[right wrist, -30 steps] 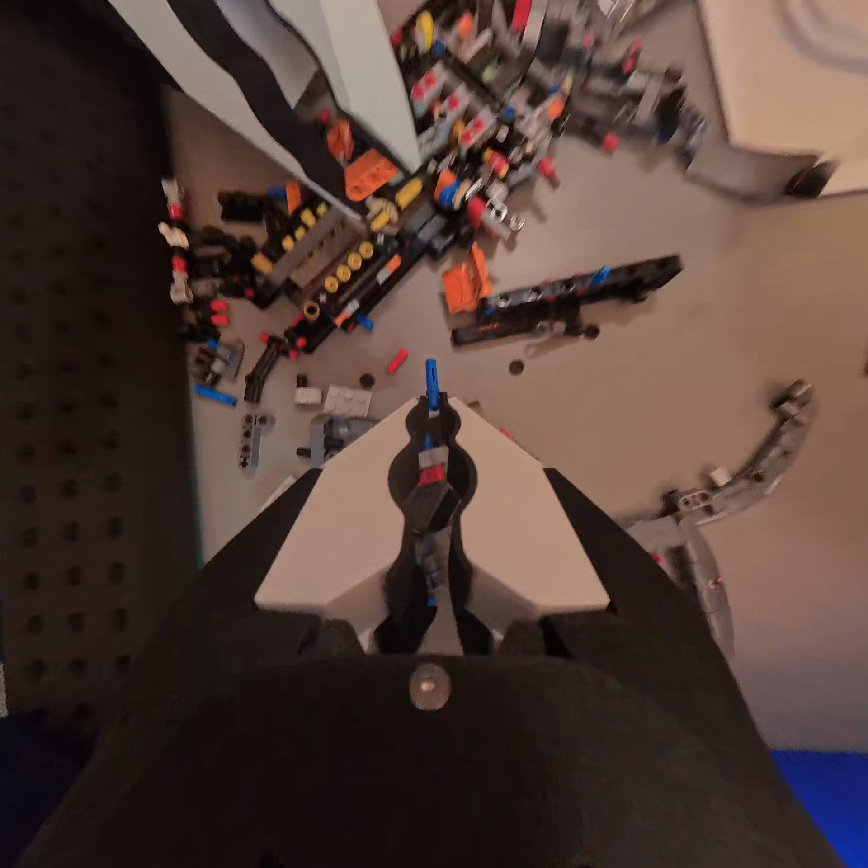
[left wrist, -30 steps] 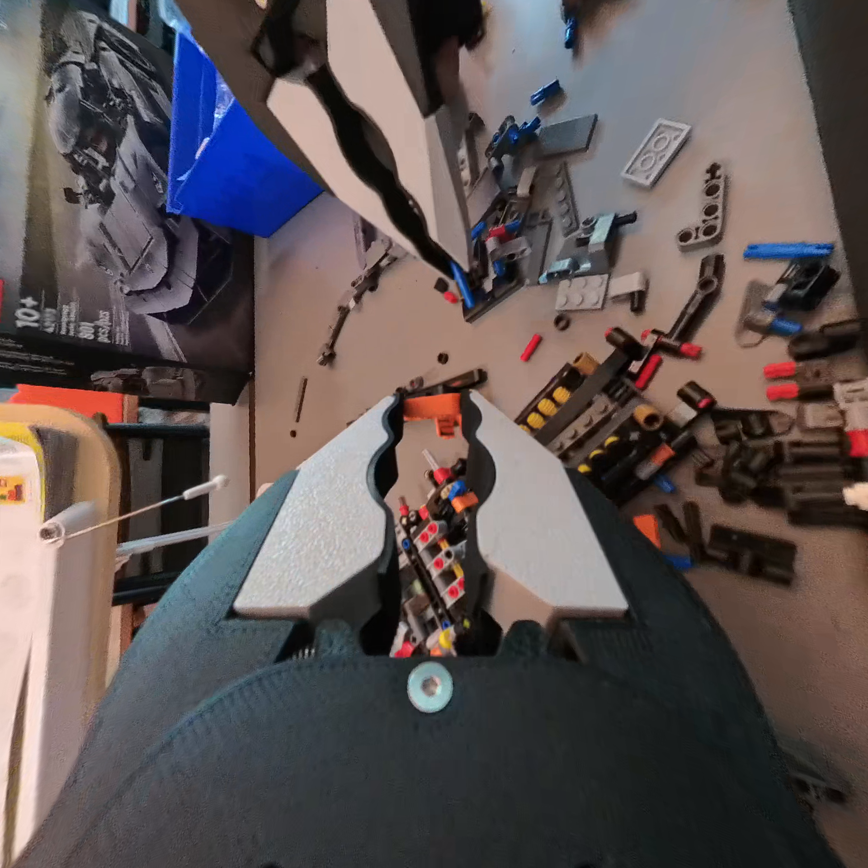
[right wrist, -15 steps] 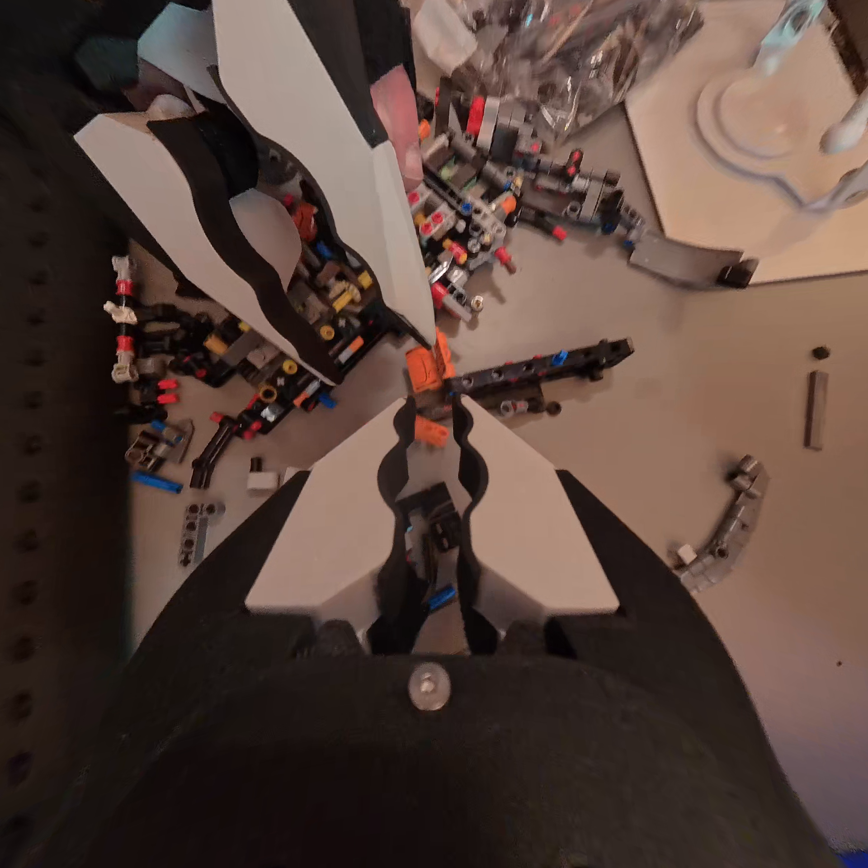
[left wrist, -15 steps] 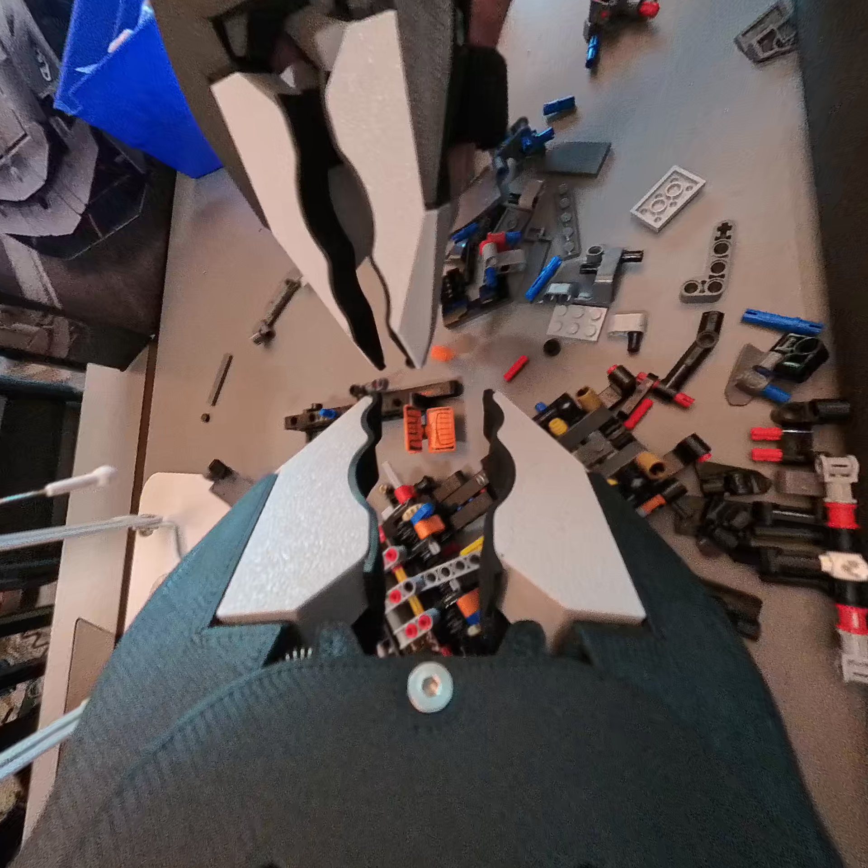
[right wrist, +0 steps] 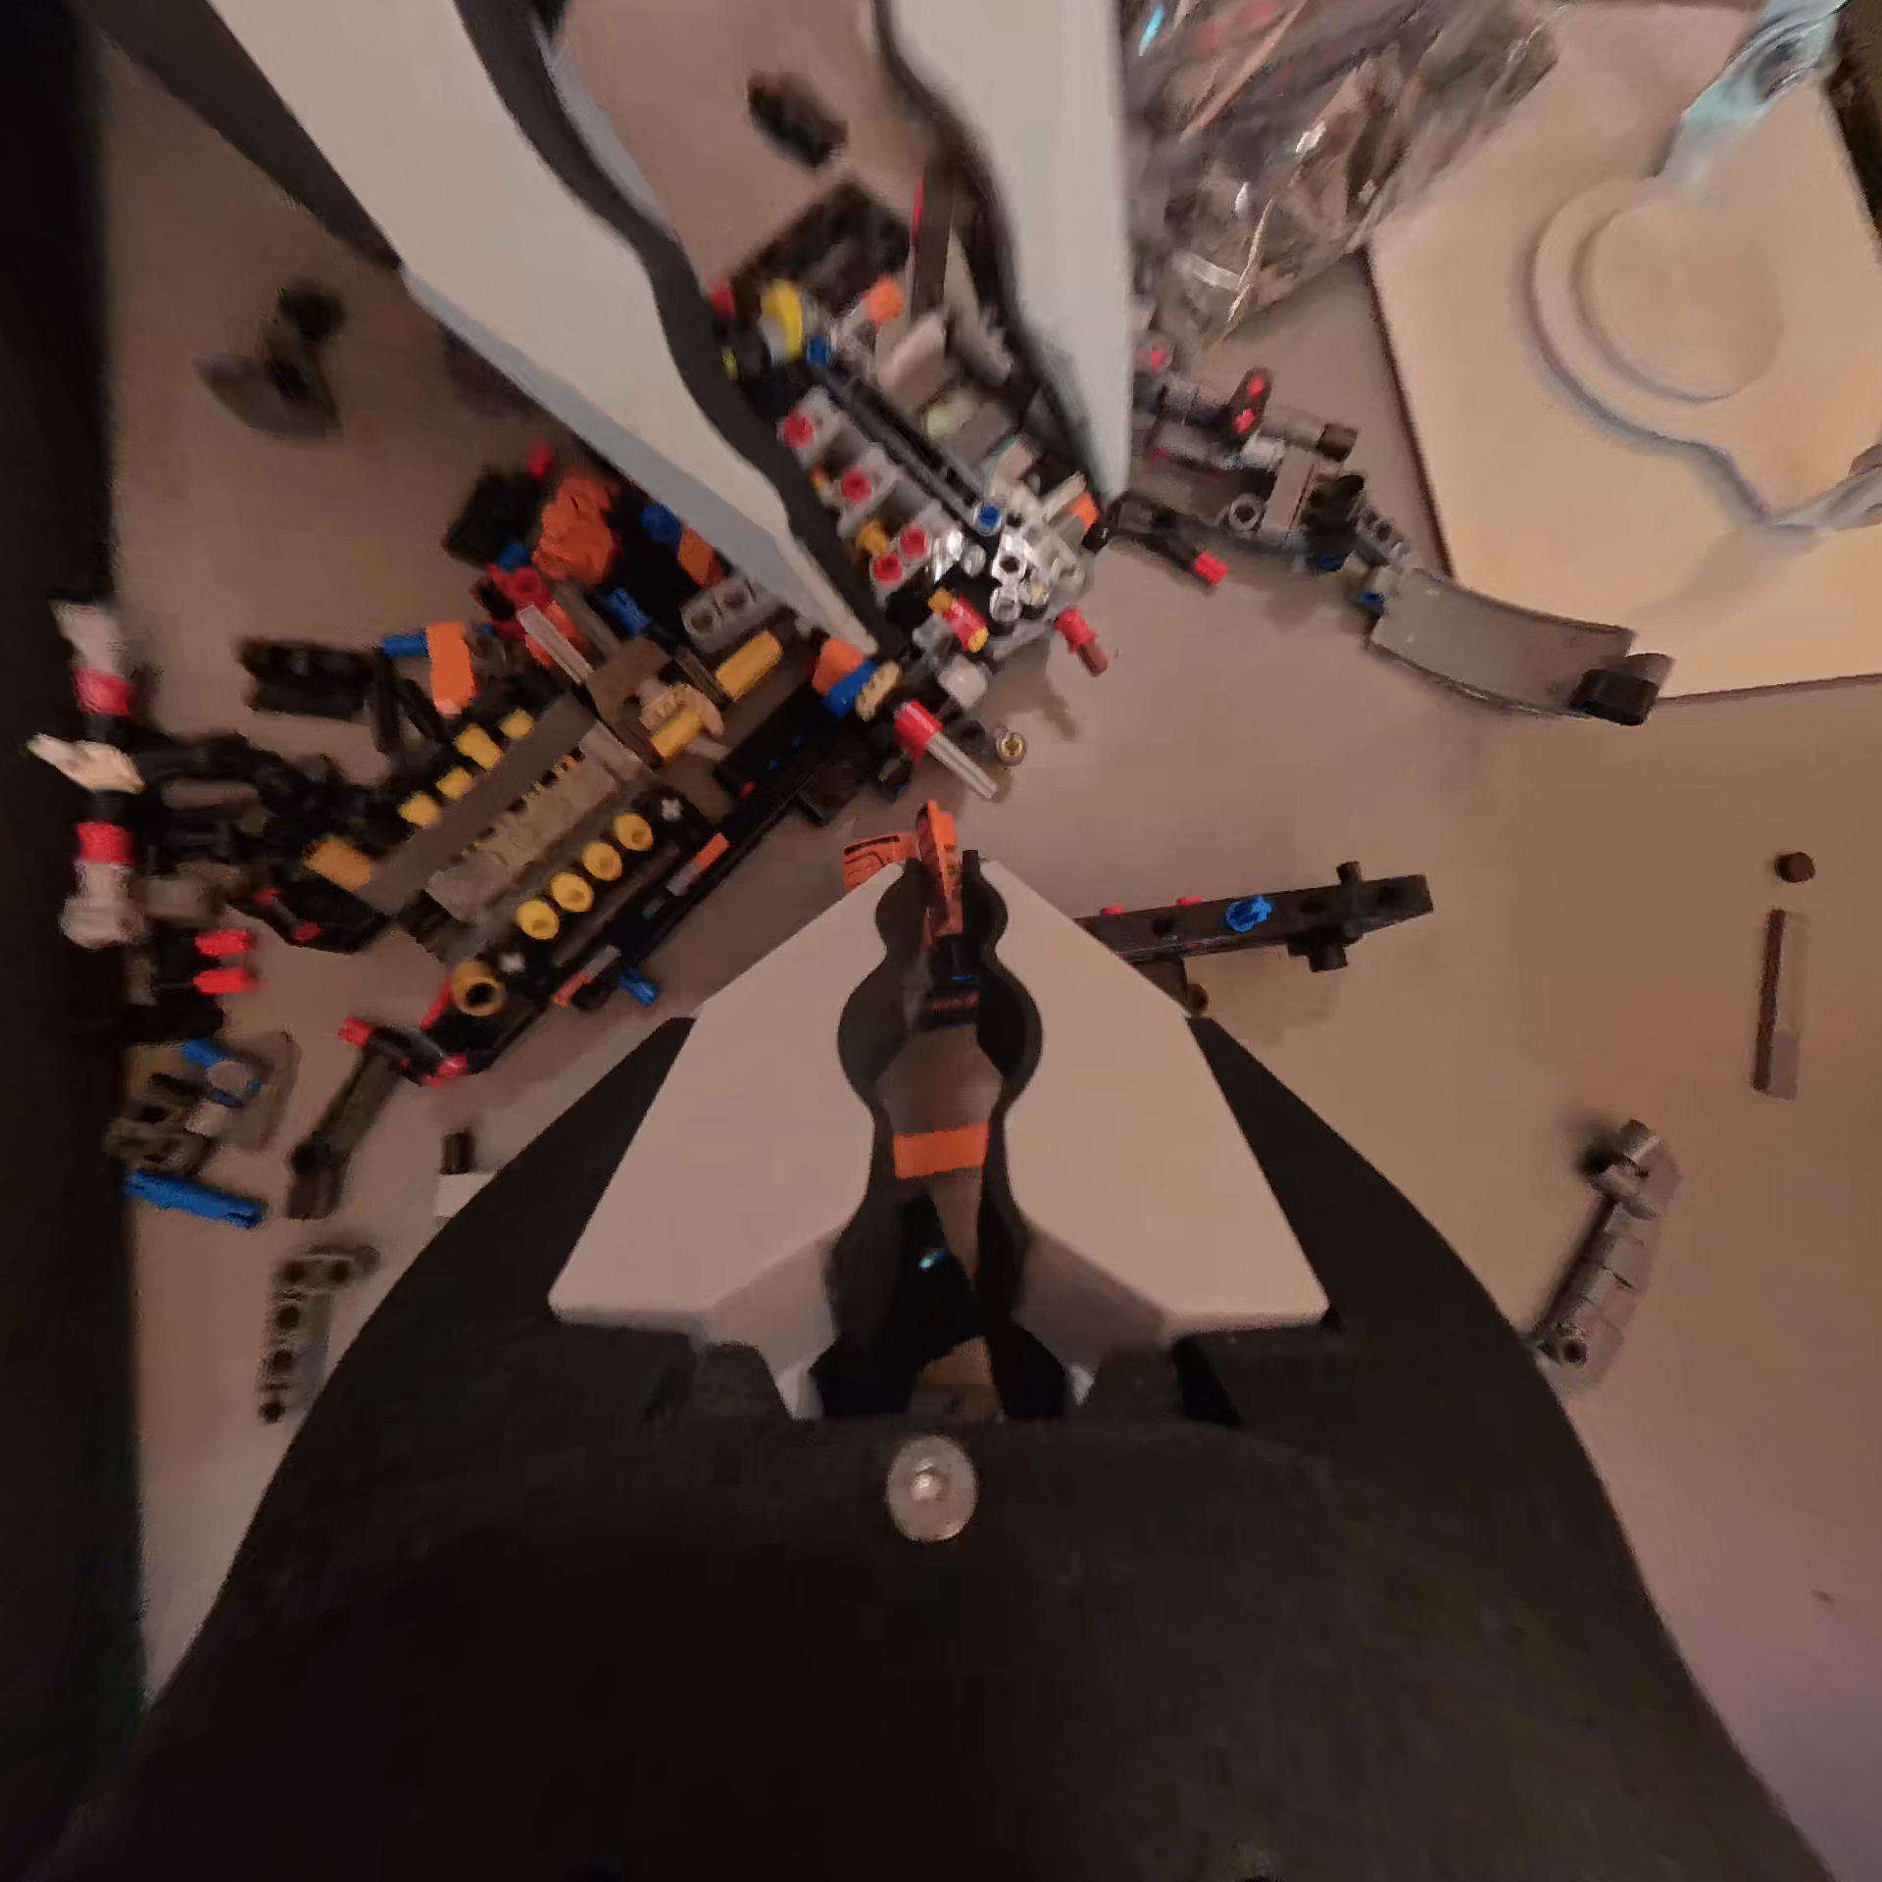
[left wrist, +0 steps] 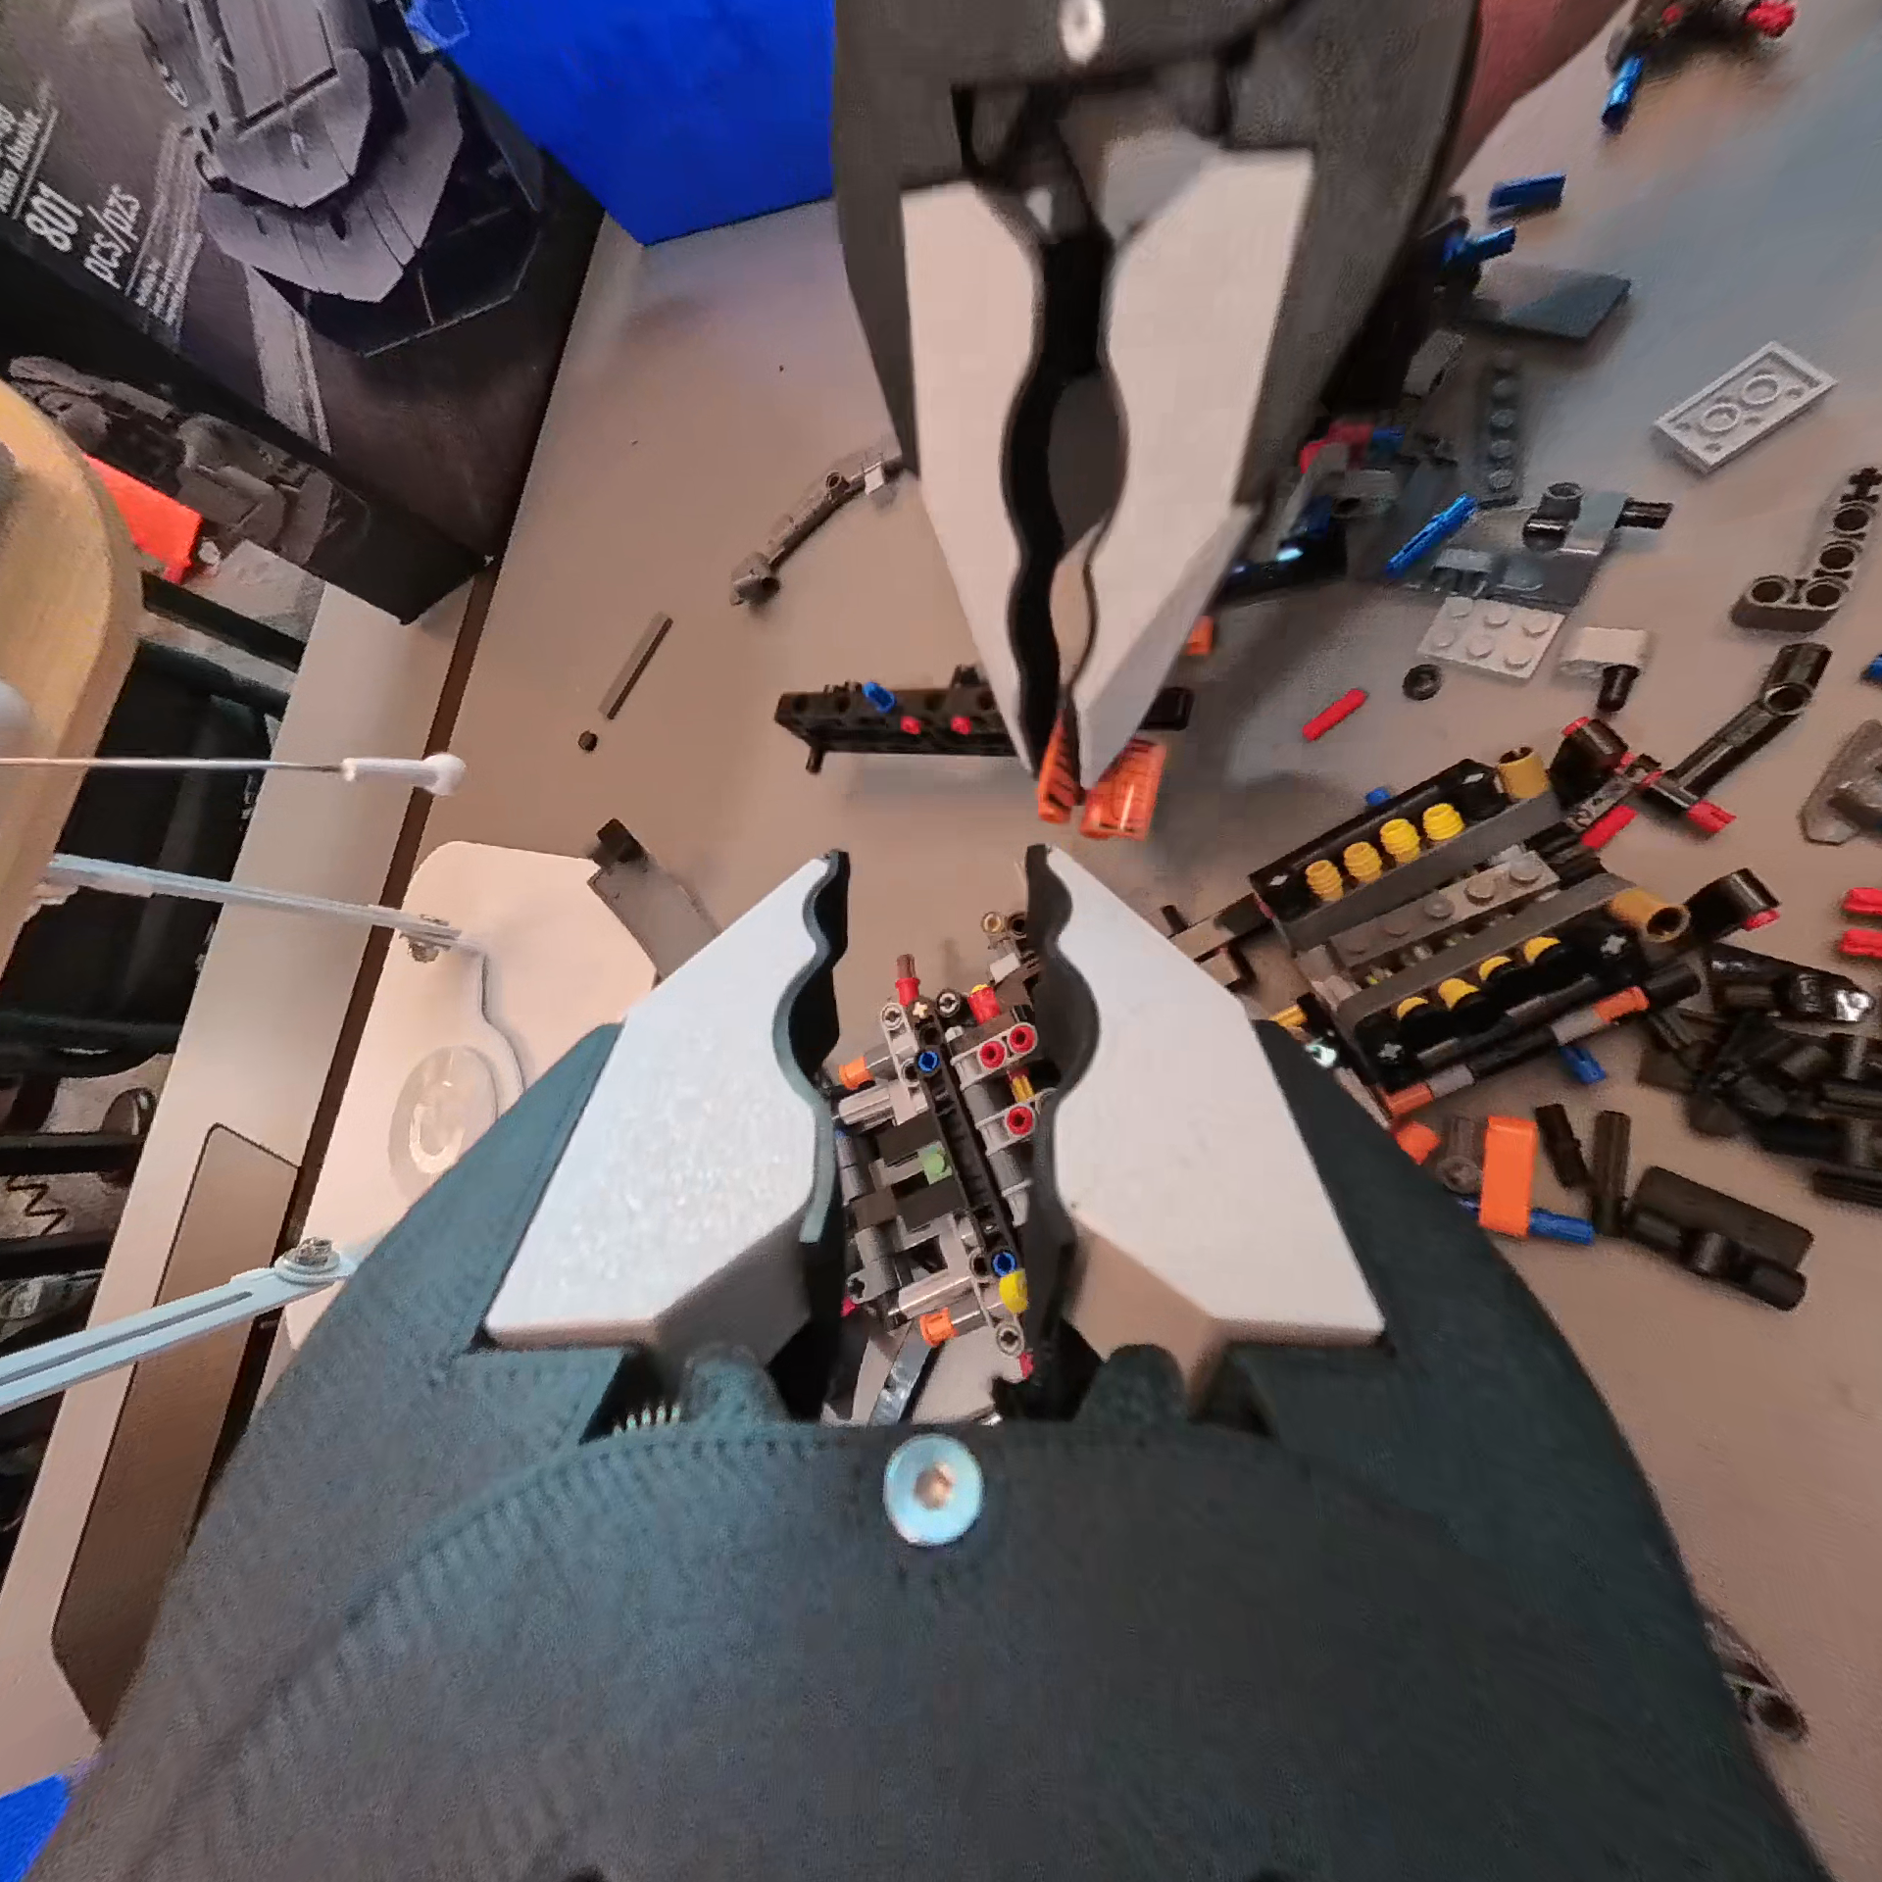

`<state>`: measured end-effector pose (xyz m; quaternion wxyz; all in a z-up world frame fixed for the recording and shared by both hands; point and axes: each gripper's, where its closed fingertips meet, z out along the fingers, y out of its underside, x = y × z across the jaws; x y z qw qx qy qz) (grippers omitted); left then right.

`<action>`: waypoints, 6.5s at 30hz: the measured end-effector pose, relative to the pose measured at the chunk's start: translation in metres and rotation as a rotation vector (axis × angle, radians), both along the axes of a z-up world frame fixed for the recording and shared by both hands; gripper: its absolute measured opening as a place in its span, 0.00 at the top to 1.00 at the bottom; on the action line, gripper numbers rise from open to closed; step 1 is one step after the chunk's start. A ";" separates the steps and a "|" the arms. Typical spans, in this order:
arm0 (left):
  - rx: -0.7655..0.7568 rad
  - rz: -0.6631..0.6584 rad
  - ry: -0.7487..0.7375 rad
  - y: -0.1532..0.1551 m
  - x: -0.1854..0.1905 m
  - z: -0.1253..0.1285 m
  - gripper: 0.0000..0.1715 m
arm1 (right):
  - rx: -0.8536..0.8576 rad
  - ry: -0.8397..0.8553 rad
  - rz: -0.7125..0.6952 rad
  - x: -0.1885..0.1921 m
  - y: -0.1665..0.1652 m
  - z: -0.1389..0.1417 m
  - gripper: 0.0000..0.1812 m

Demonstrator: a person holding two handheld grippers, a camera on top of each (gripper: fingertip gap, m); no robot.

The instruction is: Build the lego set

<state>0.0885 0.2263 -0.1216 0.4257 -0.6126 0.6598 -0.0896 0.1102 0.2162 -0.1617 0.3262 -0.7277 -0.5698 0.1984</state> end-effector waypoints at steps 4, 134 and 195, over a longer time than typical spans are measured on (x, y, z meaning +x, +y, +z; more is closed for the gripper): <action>-0.006 -0.020 -0.009 -0.004 0.002 -0.001 0.78 | -0.062 0.240 -0.033 0.000 0.000 0.038 0.98; -0.013 -0.142 -0.352 -0.041 0.029 0.054 0.98 | 0.157 0.265 0.038 0.000 -0.020 0.065 0.87; -0.254 -0.202 -0.488 -0.056 0.026 0.070 0.99 | 0.151 0.327 0.024 -0.017 -0.034 0.082 0.87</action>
